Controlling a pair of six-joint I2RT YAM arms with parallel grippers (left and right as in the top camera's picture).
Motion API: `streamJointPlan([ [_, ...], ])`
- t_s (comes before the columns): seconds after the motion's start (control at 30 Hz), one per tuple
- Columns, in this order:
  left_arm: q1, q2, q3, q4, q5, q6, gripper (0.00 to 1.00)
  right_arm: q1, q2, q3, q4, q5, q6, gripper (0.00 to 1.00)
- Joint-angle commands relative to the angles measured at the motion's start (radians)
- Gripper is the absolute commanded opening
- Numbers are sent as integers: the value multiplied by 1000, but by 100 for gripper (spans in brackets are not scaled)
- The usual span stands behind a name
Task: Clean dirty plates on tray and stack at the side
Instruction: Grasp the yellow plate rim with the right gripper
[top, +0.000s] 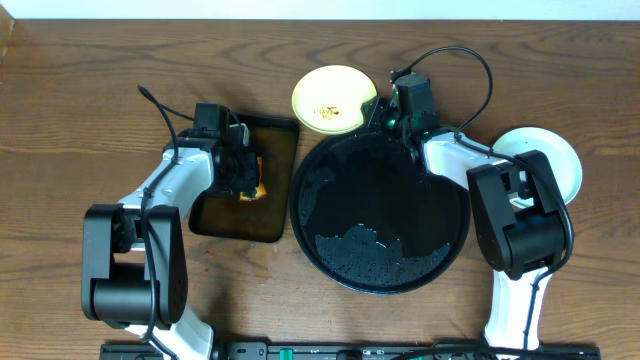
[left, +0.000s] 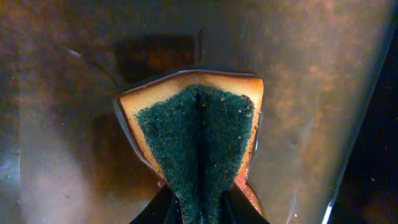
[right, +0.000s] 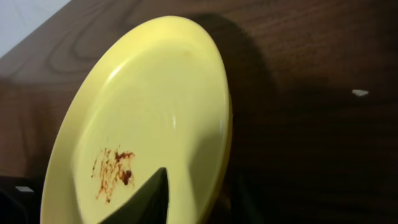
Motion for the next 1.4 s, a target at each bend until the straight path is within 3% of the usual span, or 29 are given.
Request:
streamJointPlan([
  [0.0, -1, -11, -19, -16, 8, 5, 20, 13, 5, 8, 0, -24, 25, 27],
  [0.17, -1, -11, -19, -16, 8, 5, 20, 11, 5, 8, 0, -48, 53, 19],
  [0.7, -1, -11, -19, -16, 8, 6, 20, -38, 2, 8, -43, -155, 96, 11],
  [0.93, -1, -11, -19, -16, 8, 5, 20, -40, 2, 8, -89, -154, 96, 10],
  [1.03, -1, -11, -19, -16, 8, 5, 20, -40, -5, 10, -76, -154, 90, 18],
  [1.17, -1, -11, -19, -16, 8, 6, 20, -41, -64, 18, -118, -136, -20, 15],
  [1.37, -1, -11, -19, -16, 8, 5, 20, -41, -141, 199, -441, -26, -220, 23],
])
